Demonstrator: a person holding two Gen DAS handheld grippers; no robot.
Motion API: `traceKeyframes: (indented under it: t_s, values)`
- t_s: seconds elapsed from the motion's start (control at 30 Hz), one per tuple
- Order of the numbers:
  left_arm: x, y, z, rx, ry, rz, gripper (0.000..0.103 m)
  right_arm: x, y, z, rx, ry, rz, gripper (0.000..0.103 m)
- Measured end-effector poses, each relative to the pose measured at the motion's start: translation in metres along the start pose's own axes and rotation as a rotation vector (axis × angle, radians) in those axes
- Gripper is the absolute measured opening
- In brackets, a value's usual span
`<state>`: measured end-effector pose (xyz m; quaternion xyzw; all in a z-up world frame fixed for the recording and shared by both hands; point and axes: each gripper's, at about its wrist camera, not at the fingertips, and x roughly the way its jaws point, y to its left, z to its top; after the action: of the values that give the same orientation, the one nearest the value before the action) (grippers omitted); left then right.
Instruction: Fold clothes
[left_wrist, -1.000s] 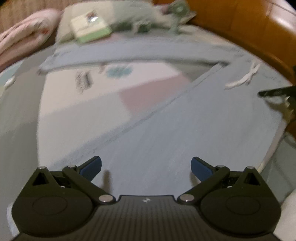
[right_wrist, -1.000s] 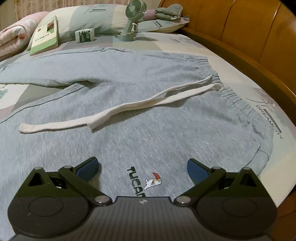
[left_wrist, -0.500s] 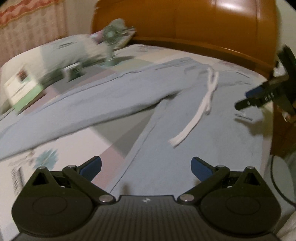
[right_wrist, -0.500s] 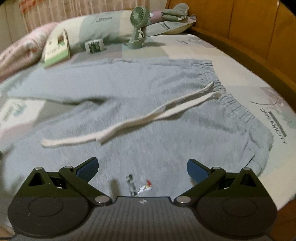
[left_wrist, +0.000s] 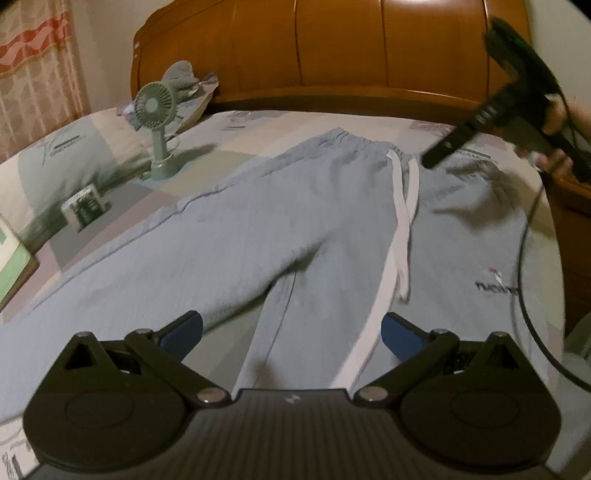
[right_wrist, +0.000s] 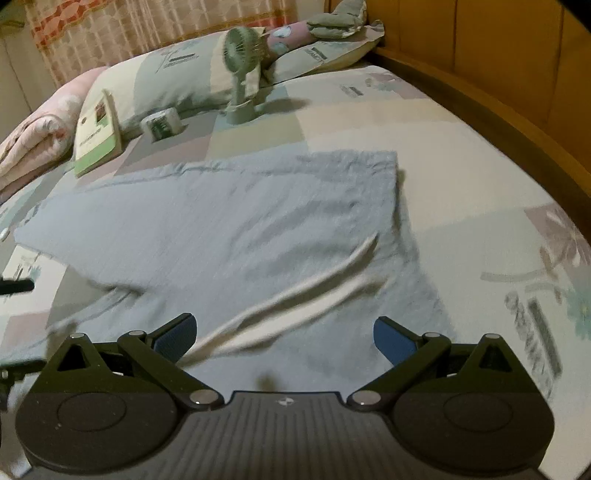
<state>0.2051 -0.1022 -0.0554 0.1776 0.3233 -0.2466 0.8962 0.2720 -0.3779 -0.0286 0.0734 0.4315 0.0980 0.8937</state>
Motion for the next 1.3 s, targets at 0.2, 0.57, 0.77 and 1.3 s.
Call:
traceKeyframes:
  t_s: [0.2,0.57,0.77,1.3]
  values:
    - [0.030,-0.002,0.019,-0.004,-0.025,-0.011,0.102,0.025,-0.046,0.044,0.089,0.001,0.062,0.103]
    - [0.054,-0.010,0.028,-0.025,-0.038,-0.028,0.102,0.083,-0.134,0.099,0.313,0.048,0.316,0.103]
    - [0.060,-0.014,0.030,-0.011,-0.049,-0.031,0.102,0.117,-0.152,0.108,0.317,0.104,0.386,0.103]
    - [0.062,-0.026,0.032,0.008,-0.100,-0.058,0.102,0.152,-0.154,0.119,0.352,0.087,0.615,0.103]
